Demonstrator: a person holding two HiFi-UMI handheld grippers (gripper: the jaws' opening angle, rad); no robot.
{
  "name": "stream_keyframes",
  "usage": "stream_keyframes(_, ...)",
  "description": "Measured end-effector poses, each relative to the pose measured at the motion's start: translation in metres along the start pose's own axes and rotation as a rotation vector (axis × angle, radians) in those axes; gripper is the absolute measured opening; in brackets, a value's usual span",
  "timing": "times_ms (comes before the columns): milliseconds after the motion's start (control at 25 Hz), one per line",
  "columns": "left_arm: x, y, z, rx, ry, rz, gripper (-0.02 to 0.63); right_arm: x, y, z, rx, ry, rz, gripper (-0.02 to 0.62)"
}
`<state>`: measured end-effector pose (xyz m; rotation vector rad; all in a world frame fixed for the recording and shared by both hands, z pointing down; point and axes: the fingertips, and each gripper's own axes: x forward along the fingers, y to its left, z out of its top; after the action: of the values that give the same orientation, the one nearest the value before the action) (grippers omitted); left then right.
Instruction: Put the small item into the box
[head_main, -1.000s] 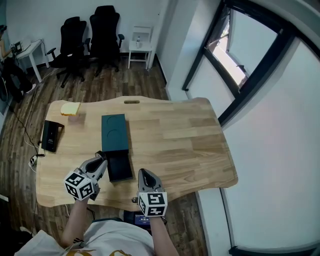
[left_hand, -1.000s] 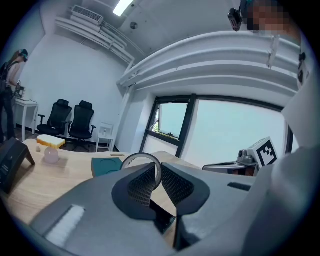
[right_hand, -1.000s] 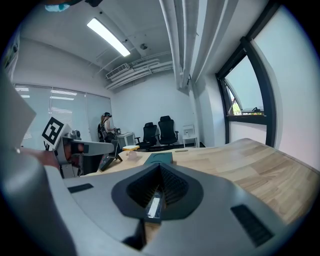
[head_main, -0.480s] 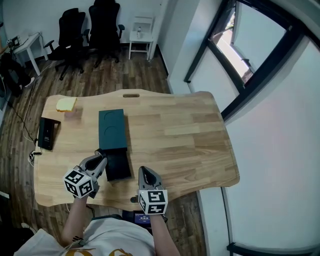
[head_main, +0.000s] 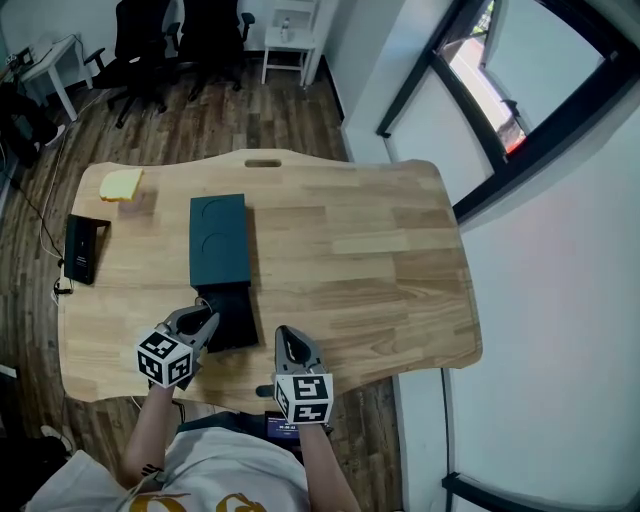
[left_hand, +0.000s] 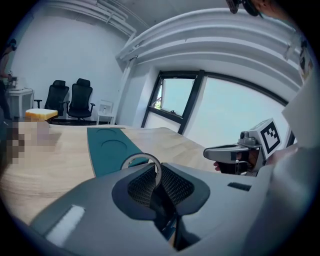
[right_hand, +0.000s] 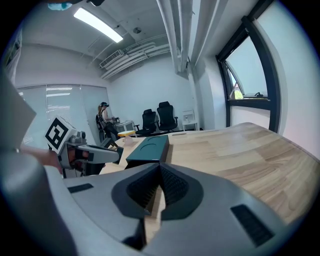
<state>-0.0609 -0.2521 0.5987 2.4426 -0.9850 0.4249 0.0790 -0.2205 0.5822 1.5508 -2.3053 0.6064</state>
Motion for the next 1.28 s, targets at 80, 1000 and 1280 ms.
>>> stream_keyframes(80,0.003,0.002,-0.004,-0.001,0.014,0.0,0.04,0.003,-0.003,-0.007,0.006,0.017,0.0,0.005)
stream_keyframes(1000,0.053,-0.001,-0.065,0.082,0.395,-0.094,0.04,0.036,-0.03,-0.056,0.07,0.148,0.018,0.005)
stream_keyframes(1280,0.057,-0.007,-0.081,0.137,0.536,-0.138,0.041,0.041,-0.032,-0.063,0.082,0.164,0.015,0.005)
